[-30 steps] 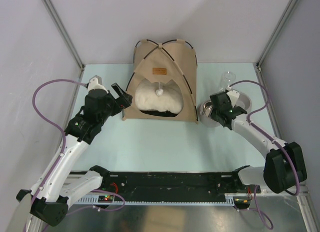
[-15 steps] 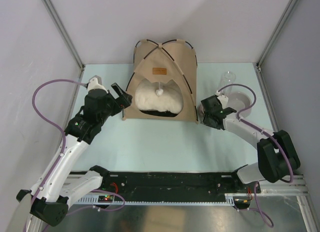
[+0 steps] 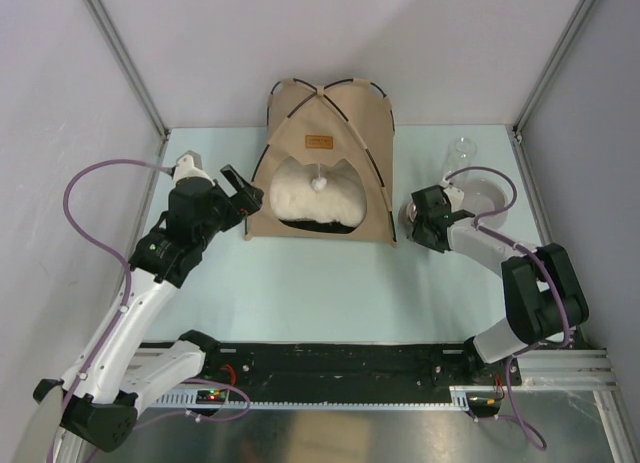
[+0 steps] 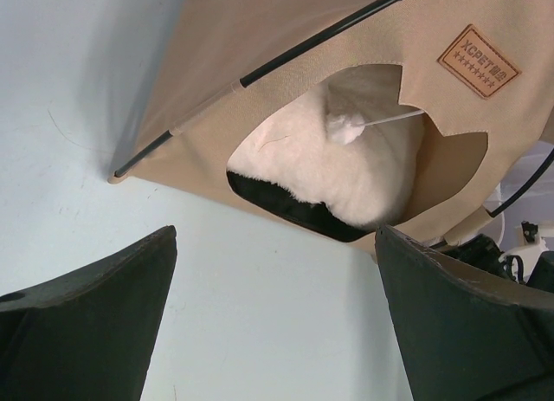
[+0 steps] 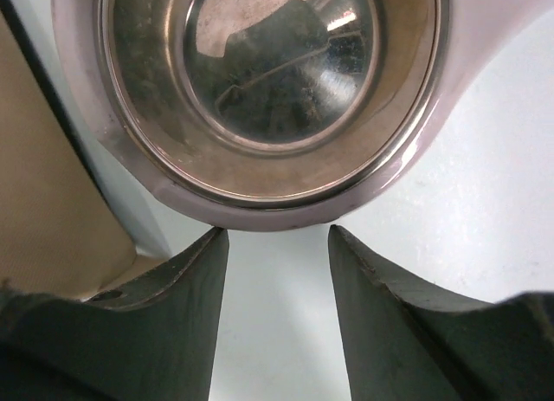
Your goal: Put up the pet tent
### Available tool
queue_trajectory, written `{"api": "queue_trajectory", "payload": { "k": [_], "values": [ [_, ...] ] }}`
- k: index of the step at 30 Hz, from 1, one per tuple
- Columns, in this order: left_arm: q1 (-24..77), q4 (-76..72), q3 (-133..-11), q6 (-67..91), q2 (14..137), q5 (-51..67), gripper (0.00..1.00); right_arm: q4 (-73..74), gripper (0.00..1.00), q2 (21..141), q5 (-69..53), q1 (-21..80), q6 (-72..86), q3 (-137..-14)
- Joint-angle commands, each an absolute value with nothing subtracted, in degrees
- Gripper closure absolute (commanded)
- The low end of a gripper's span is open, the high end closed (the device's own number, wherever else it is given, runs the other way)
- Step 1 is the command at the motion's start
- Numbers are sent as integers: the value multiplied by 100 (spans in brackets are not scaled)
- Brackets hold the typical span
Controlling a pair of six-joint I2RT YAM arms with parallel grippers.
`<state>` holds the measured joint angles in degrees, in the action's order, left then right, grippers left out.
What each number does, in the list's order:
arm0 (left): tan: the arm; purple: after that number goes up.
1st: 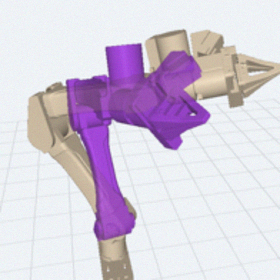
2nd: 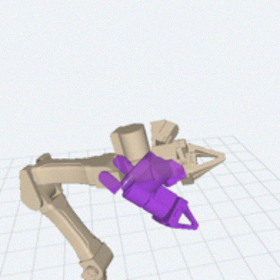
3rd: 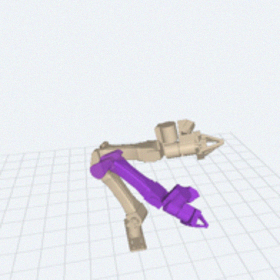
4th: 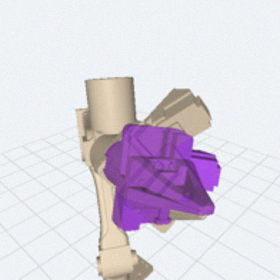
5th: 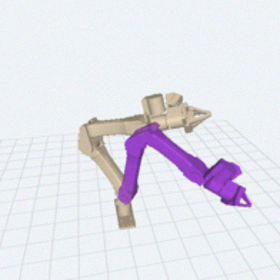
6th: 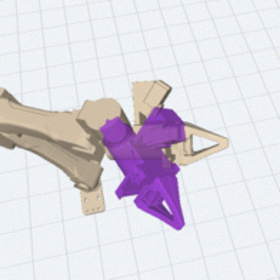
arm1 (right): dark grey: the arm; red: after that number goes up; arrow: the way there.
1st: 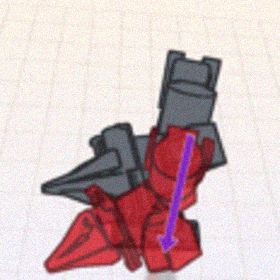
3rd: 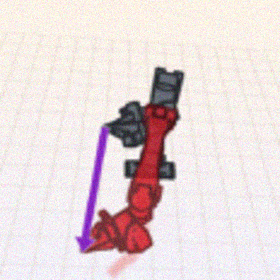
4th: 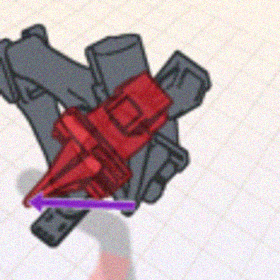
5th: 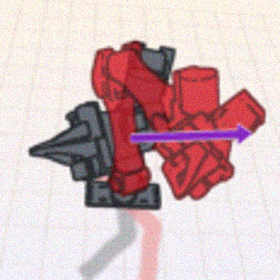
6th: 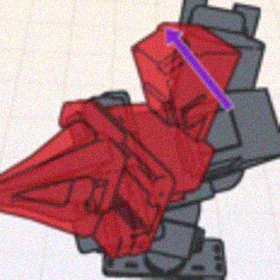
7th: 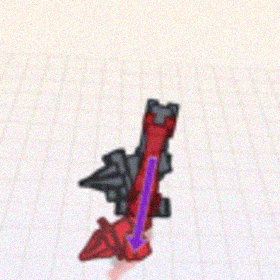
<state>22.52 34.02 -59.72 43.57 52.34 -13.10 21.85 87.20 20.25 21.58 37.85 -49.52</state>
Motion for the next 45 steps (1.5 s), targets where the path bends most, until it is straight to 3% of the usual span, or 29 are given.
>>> {"api": "queue_trajectory", "payload": {
  "k": [1, 25, 30, 35, 45],
  "values": [
    [2170, 3332, -5877, 4505, 5117, -1295, 0, 1750, 46, 8931, 2256, 1853, 3649, -5074],
    [2031, 3337, -5255, 4246, 4535, -788, 2, 1164, 46, 10221, 1917, 1456, 2784, -6583],
    [2030, 3344, -5086, 3965, 4492, -151, 2, 1754, 43, 9496, 1896, 1653, 2750, -6508],
    [2038, 3516, -4981, 3883, 4321, -47, 2, 2792, 5, 8297, 1993, 1871, 2901, -6425],
    [2040, 4509, -5711, 3526, 3569, 567, 2, 5162, 0, 4988, 1782, 1719, 3128, -6246]
  ]
}}
